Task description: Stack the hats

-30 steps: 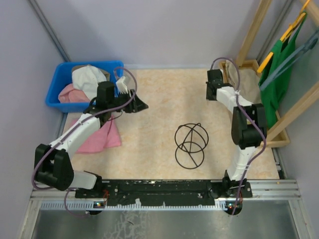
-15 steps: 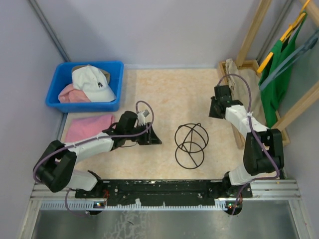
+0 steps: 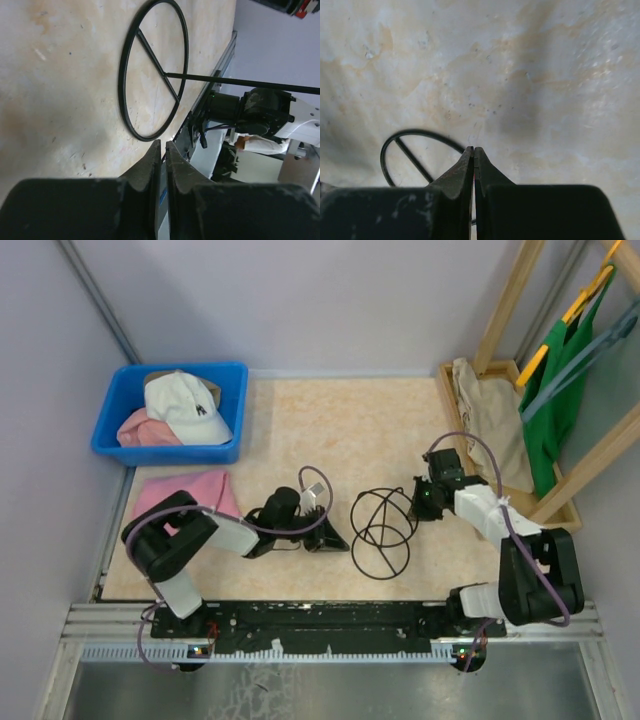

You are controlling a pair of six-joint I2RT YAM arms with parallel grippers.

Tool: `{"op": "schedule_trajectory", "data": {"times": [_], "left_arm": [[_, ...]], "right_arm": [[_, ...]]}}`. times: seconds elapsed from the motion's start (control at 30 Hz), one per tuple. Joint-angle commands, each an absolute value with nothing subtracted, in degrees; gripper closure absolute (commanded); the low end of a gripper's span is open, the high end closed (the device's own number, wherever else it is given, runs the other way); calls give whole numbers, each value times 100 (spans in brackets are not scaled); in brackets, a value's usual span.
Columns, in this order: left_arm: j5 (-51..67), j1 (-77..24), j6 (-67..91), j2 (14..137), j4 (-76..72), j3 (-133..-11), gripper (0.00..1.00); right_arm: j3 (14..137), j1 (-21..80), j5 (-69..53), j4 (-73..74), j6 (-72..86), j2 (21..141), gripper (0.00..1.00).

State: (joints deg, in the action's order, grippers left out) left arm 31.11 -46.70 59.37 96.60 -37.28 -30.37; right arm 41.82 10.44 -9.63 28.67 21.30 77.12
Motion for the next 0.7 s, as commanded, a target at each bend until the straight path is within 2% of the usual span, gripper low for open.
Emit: {"op": "schedule_trajectory", "data": {"times": [0.0,0.17,0.47,0.67], "left_arm": [[3414,-4857,6752,10245,-5374,-3062,88],[3319,-5011,6790,10589,-5455,-3282,88],[2658,-5019,5899,10627,-3825,-3872,92],[2533,-5013,5781,11033,-3790,-3986,94]], "right_arm": [[3945,1344,-1495,2720,2461,7328,100],[3595,1738,-1499,2435,2772,7290,100],[3373,2208,-1185,1750,3253,7577,100],[3328,2579,-942,1236,3597,7972,100]]}}
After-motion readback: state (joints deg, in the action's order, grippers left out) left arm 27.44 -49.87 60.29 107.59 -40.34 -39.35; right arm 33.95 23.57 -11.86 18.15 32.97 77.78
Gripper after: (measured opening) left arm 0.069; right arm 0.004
